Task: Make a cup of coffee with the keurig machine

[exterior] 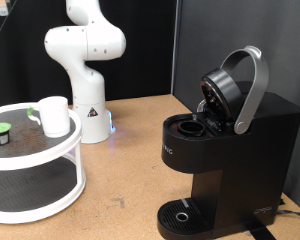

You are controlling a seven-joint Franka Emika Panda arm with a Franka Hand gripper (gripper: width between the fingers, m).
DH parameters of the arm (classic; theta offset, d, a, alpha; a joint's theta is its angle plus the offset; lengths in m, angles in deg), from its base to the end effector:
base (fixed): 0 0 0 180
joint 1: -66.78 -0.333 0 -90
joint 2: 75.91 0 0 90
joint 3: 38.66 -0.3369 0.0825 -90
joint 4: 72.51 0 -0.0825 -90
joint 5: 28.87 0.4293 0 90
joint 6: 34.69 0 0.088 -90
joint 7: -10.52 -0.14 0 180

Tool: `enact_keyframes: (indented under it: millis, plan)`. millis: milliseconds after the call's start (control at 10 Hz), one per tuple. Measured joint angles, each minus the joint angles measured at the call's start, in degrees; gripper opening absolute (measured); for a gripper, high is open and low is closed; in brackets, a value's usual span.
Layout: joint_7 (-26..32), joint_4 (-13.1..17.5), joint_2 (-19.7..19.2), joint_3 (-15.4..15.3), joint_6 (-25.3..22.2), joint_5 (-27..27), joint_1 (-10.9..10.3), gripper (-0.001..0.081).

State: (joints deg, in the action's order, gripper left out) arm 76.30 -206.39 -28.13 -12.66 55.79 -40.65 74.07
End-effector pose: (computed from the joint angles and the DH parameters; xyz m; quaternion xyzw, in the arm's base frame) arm 0.2611 -0.2443 0.5614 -0.9375 -0.3421 -0.0526 0.0356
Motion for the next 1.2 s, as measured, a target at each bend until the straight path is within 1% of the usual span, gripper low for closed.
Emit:
enact_keyframes:
  millis: [100,200,300,400,500,600,700,900,1000,1100,1200]
  plan:
    - [-4.82,-1.68,0.36,-0.03,4.81,2.32,0.47,0.0807]
    - [-7.81,-4.0,1.01,0.02,10.1,4.16,0.73,0.0807]
    - [-8.99,-6.29,1.48,0.1,14.02,5.18,0.75,0.0807]
    - [-9.43,-7.95,2.48,0.29,16.4,5.57,0.76,0.0807]
    - [-9.42,-7.84,2.4,0.28,15.68,5.43,0.75,0.0807]
    - [-6.1,-7.64,2.4,0.66,14.36,5.43,0.3,0.0807]
    - [0.07,-6.92,2.38,1.75,11.58,5.09,-0.75,0.0807]
    - [12.31,-4.12,1.45,4.18,3.67,2.13,-3.24,0.0807]
    - [12.69,-3.75,0.89,4.19,4.0,-0.67,-3.37,0.0807]
    - [11.84,-4.13,0.41,2.71,4.96,-2.45,-2.47,0.0807]
    - [11.98,-4.13,0.43,3.01,4.75,-1.61,-2.55,0.0807]
